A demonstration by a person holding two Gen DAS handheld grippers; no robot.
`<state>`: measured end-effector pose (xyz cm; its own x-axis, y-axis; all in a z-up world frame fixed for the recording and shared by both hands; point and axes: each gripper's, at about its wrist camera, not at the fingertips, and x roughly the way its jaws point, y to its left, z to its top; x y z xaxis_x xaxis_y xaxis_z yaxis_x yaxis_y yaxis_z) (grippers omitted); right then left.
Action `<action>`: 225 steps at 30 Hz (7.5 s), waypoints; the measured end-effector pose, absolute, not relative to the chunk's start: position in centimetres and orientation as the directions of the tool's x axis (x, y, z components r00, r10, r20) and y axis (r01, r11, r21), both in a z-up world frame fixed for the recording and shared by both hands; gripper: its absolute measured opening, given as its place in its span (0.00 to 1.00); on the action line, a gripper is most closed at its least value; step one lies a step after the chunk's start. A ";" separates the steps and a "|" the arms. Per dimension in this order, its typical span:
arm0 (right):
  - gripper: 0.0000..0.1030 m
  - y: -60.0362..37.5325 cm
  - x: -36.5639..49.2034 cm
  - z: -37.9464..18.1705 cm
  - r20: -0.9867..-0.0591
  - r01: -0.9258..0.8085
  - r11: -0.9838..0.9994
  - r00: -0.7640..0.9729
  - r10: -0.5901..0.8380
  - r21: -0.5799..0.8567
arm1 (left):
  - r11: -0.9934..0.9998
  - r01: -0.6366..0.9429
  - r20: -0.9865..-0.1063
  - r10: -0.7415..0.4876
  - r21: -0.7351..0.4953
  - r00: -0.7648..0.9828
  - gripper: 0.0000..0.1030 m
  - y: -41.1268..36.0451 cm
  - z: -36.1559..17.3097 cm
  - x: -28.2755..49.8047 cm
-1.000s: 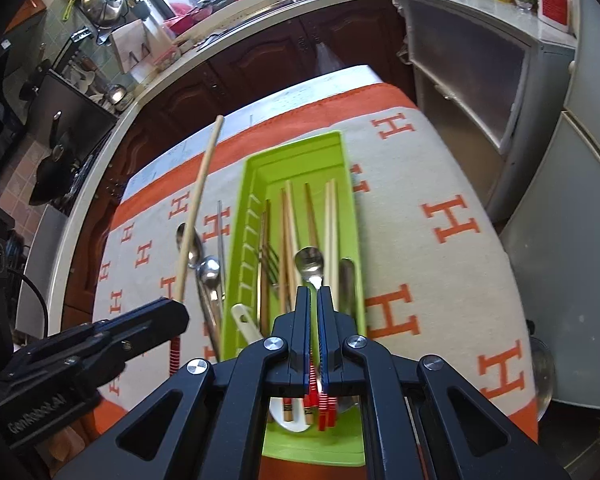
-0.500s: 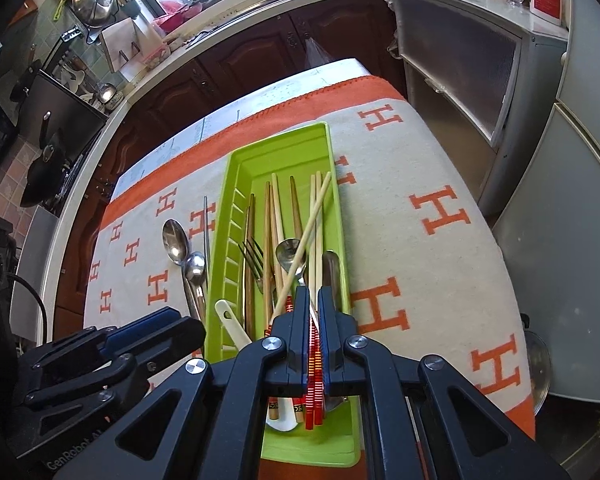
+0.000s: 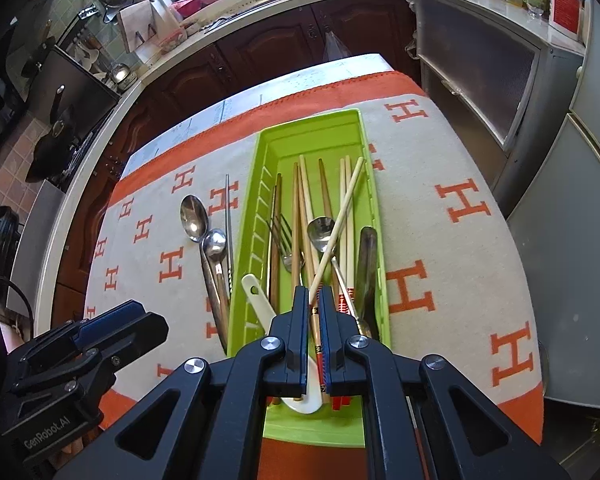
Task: Organize utensils
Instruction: 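Withdraw both tools from the tray toward the remaining spoons, then lower the right tool onto the small metal spoon and close on its handle, then carry the spoon into the green tray and open the right tool, then close the left tool on the large metal spoon's handle, then carry the large spoon into the tray and open the left tool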
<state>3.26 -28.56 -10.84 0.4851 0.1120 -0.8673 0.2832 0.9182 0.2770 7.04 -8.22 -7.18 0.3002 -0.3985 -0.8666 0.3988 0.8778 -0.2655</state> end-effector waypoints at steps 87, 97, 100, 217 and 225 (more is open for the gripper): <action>0.13 -16.5 21.0 -17.1 -0.947 0.057 0.984 0.284 0.147 0.170 | 0.921 0.172 -0.888 -0.384 -0.350 0.251 0.36 4.8 -13.9 14.2; 0.03 -18.4 21.1 -17.3 -0.960 0.142 0.977 0.254 0.118 0.158 | 0.918 0.169 -0.888 -0.391 -0.359 0.242 0.36 4.8 -14.1 14.3; 0.03 -18.1 21.1 -17.4 -0.961 0.139 0.979 0.255 0.110 0.149 | 0.918 0.166 -0.889 -0.391 -0.360 0.239 0.36 4.8 -14.2 14.3; 0.13 -31.3 7.4 -11.9 -0.836 0.250 0.907 0.522 0.168 0.338 | 0.644 0.352 -0.539 -0.764 -0.680 0.355 0.02 -0.9 -13.5 16.9; 0.13 -31.9 5.5 -11.4 -0.828 0.278 0.901 0.543 0.140 0.334 | 0.649 0.399 -0.564 -0.761 -0.648 0.321 0.03 -5.2 -10.2 15.8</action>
